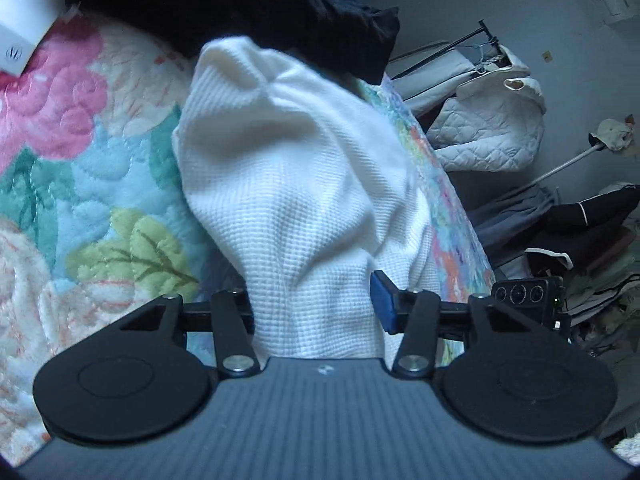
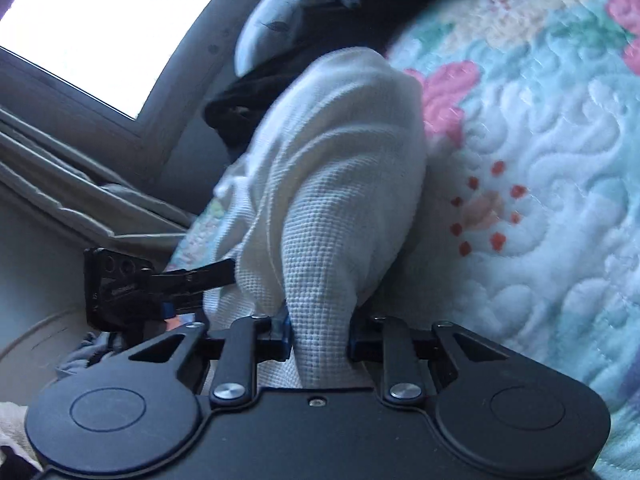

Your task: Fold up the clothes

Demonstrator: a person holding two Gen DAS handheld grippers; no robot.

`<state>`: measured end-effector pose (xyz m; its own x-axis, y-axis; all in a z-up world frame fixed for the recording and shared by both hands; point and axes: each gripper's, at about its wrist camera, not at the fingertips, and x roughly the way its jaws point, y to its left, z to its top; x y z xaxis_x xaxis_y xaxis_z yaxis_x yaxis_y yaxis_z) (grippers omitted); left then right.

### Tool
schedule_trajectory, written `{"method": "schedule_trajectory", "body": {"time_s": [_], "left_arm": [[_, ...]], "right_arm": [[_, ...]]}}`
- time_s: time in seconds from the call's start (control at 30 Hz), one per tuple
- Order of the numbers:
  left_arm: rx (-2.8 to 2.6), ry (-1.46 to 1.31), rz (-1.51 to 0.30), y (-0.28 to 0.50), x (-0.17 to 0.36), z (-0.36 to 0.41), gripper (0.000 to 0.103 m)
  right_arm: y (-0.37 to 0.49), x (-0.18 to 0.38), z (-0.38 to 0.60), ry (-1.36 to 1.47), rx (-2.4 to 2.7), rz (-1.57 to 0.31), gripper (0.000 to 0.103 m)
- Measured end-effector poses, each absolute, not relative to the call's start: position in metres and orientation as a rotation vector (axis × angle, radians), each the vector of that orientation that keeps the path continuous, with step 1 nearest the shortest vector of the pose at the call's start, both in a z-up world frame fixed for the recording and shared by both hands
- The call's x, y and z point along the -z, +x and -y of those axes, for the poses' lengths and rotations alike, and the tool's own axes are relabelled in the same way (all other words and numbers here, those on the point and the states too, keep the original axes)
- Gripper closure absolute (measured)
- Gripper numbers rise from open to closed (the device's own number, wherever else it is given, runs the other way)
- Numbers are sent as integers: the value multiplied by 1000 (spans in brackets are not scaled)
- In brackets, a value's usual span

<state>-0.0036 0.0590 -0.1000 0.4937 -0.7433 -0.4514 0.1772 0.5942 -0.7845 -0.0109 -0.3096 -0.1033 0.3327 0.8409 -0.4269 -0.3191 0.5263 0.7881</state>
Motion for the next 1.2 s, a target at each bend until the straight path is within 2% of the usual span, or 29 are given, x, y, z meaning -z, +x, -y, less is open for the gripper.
{"method": "schedule_trajectory", "body": {"time_s": [0.13, 0.3, 0.57, 0.67, 0.73, 0.8, 0.9, 1.07, 1.2], "left_arm": [[711, -822, -741, 4, 55, -75, 56], [795, -794, -617, -13, 8, -78, 56], [815, -810, -603, -58, -25, -63, 56], [777, -782, -645, -45, -32, -52, 56], [719, -637, -742, -22, -25, -34, 56], [635, -395, -817, 1, -2, -5, 53], [571, -325, -891, 25, 33, 15, 55], [563, -264, -770, 14, 17, 19, 51], [609, -283, -724, 5, 2, 22, 41]], "right_arm": [[-9, 48, 330, 705, -921, -768, 78], [-39, -8, 345, 562, -983, -577, 78], [-99, -30, 357, 622, -977, -567, 78], [-82, -23, 363, 744, -904, -663, 78], [-58, -5, 368, 774, -823, -734, 78], [-28, 35, 381, 824, -728, -791, 78], [-2, 91, 403, 913, -578, -791, 78], [13, 88, 402, 897, -546, -750, 76], [21, 77, 399, 836, -531, -768, 75]]}}
